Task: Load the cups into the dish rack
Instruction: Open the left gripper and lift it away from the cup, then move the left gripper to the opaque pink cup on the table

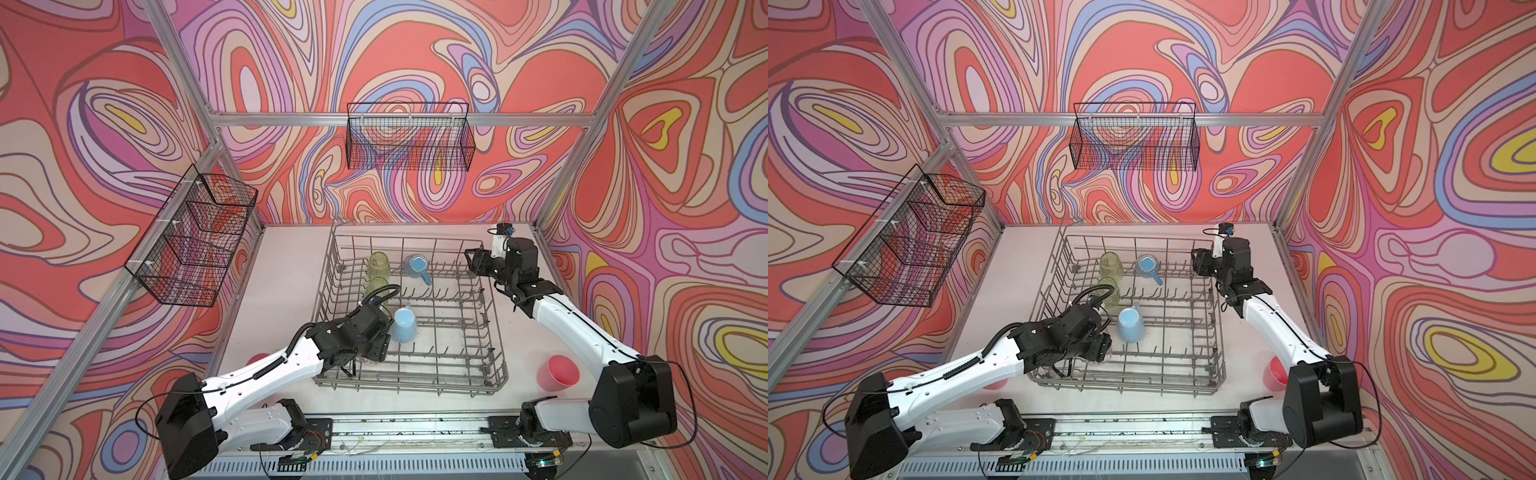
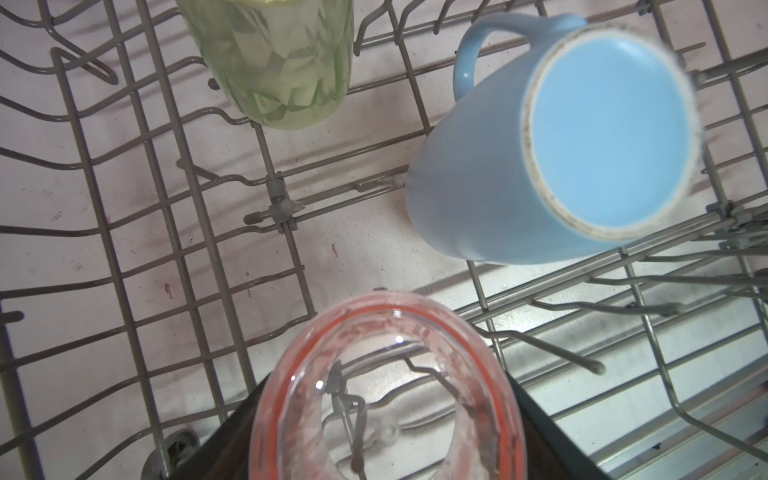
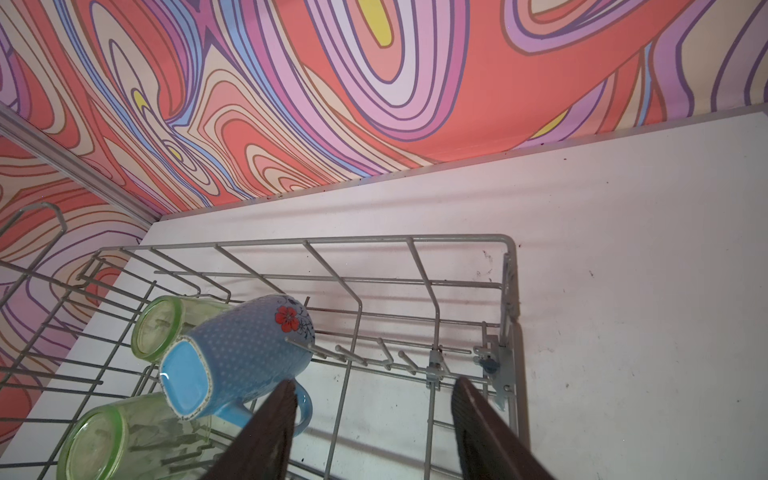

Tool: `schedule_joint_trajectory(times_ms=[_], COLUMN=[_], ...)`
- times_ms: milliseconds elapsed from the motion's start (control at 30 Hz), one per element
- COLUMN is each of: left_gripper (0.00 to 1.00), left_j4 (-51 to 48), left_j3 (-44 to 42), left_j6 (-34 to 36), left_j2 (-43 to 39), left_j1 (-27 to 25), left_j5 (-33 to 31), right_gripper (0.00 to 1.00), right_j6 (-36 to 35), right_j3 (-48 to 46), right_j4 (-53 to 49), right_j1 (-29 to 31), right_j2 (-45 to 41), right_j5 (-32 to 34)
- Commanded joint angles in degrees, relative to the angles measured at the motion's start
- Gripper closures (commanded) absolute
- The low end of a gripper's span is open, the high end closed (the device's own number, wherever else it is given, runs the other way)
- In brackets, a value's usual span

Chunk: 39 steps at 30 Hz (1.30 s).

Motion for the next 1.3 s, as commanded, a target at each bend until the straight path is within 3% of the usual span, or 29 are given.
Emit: schedule_joint_trajectory(times_ms=[0,367,733,1267], left_gripper=[0.45,0.27,0.22,0.13], left_j4=[-0.69,-3.59,-3.68,-9.30], left_j3=[-0.70,-0.16,-1.41,2.60], left_j6=[-0.83,0.46,0.13,-0.12], left_j2=[-2.15,-2.51,0.17,4.07], left_j1=[-0.42,-0.46,-0.56,-1.58], left_j5=[-0.74,-0.88,-0.67,-5.51], right_gripper=[0.38,0.37,0.37,0.35], right_j6=[-0.95,-1.67,-1.89,-2.60], right_j3=[0.48,0.63,0.57,0.40], right_j4=[-0.29,-0.51,-0.67,-0.54], right_j1=[0.59,1.14,1.34,1.70], right_j2=[0.25,-0.13,-0.28,-0.29], right_j5=[0.06,0.41,0.71,1.25])
